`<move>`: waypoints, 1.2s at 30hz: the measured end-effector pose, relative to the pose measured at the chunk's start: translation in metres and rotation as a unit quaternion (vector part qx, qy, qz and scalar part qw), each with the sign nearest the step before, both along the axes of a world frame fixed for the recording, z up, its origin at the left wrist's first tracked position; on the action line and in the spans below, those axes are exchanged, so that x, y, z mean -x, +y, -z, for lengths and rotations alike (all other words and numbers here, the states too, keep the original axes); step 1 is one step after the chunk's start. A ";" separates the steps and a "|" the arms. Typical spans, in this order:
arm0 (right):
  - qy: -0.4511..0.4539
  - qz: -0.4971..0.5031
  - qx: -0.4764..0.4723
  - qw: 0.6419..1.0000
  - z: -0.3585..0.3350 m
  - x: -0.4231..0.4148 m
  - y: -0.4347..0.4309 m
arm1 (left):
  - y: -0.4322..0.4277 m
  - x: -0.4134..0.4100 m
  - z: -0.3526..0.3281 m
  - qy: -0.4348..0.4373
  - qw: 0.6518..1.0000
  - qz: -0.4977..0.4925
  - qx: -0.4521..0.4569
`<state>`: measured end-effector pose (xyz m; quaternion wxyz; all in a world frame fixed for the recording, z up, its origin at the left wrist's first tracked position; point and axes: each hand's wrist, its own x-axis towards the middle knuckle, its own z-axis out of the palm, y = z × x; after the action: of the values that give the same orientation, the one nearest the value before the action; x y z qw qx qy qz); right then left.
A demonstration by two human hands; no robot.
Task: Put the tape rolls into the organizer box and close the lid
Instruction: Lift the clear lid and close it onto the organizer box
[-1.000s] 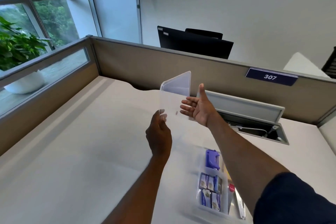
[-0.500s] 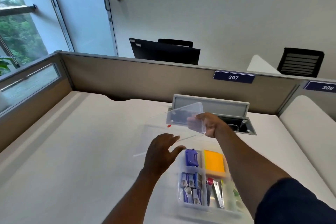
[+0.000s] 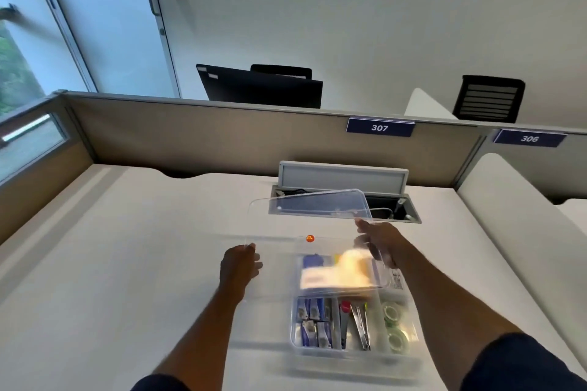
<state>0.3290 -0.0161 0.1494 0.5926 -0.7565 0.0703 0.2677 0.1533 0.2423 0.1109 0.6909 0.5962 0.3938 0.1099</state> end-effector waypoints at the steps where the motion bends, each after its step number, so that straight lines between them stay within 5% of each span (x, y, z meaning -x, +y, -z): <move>1: -0.040 0.007 0.040 0.998 0.007 0.001 -0.006 | -0.006 -0.001 0.002 -0.012 1.000 -0.003 0.008; 10: -0.238 -0.071 0.400 0.882 0.024 0.020 -0.047 | -0.060 -0.007 0.018 0.071 0.988 0.042 -0.130; 16: -0.192 -0.041 0.445 0.874 0.024 0.029 -0.073 | -0.086 -0.003 0.018 0.106 0.964 0.105 -0.219; 36: -0.207 -0.017 0.486 0.849 0.047 0.050 -0.104 | -0.112 0.001 0.035 0.144 0.945 0.139 -0.258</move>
<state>0.2786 -0.1202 0.1021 0.1457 -0.9868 0.0538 0.0465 0.1526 0.1300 0.0762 0.4574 0.8124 0.3609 0.0239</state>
